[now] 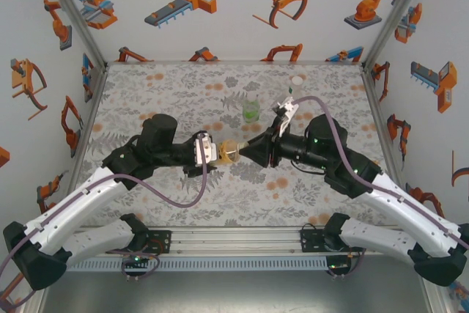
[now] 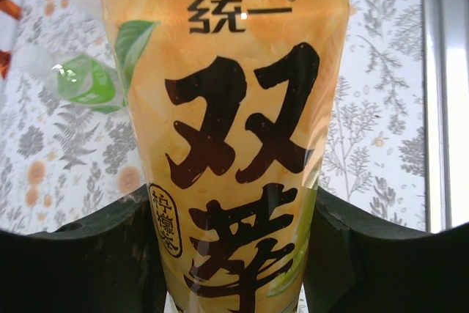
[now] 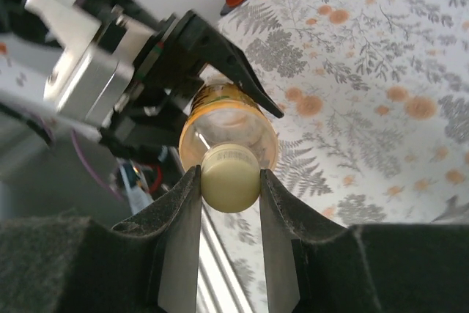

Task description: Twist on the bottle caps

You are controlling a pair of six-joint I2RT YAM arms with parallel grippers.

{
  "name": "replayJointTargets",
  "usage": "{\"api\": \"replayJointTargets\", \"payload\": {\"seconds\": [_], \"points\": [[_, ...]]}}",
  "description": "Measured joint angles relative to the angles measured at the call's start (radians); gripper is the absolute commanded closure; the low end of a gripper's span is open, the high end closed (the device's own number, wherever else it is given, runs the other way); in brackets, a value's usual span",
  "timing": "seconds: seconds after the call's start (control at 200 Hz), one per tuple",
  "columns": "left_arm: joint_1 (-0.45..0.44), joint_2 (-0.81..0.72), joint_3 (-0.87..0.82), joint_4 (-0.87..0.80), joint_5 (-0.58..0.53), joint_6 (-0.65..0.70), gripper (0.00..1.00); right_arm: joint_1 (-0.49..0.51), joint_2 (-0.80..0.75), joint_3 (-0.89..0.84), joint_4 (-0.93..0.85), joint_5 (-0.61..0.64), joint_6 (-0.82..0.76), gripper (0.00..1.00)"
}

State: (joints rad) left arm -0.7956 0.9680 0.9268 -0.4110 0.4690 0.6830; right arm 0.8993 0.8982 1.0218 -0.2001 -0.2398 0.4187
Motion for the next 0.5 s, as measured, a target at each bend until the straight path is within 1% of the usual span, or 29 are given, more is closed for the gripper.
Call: {"api": "replayJointTargets", "payload": {"seconds": [0.12,0.235,0.325,0.436,0.496], "points": [[0.005,0.0,-0.003,0.006,-0.063,-0.013,1.0,0.0,0.038,0.0,0.003,0.106,0.26,1.0],[0.013,0.0,-0.01,-0.008,-0.117,-0.025,1.0,-0.001,0.087,0.005,-0.003,0.167,0.464,1.0],[0.019,0.0,-0.016,-0.019,-0.141,-0.032,1.0,-0.002,0.121,0.026,-0.037,0.191,0.556,1.0],[0.019,0.0,-0.018,-0.019,-0.148,-0.04,1.0,-0.002,0.136,0.049,-0.073,0.208,0.612,1.0],[0.018,0.0,-0.018,-0.016,-0.145,-0.041,1.0,-0.002,0.135,0.053,-0.083,0.208,0.623,0.91]]}}
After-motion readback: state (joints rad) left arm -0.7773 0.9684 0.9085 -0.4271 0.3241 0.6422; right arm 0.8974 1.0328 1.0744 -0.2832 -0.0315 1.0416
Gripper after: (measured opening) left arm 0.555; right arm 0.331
